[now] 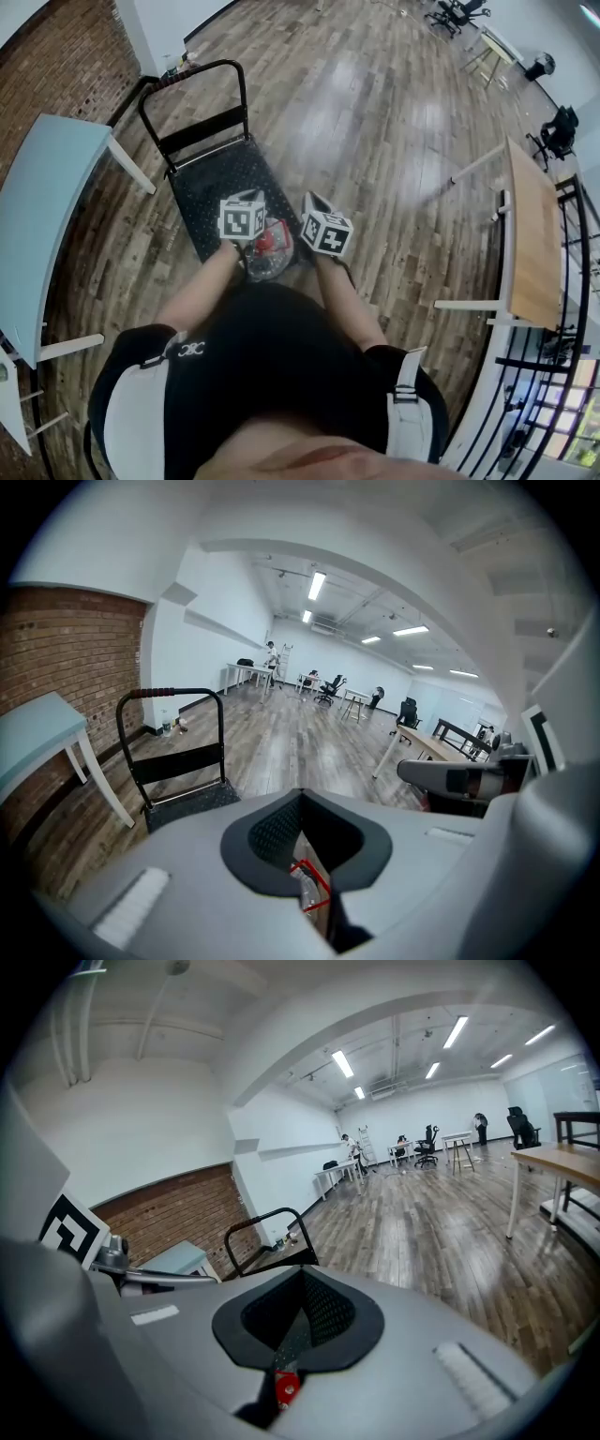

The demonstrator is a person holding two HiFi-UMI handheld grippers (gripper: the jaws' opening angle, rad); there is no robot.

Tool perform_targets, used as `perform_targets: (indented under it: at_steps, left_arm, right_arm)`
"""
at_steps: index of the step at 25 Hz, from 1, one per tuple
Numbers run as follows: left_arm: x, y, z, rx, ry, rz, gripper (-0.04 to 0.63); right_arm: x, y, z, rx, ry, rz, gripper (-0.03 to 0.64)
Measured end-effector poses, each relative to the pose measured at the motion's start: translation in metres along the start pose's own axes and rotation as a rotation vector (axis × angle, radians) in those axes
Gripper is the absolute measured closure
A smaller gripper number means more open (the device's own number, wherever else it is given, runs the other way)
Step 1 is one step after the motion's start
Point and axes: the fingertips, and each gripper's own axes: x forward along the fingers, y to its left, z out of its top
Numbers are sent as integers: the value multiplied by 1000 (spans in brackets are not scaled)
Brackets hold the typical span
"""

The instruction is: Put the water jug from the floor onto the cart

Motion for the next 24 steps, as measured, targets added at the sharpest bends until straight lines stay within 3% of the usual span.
perform_targets:
  at_steps: [24]
  left_arm:
    - [-9, 25, -34, -38, 62, 19, 595]
  right_arm:
    - [6, 14, -35, 32, 73, 16, 604]
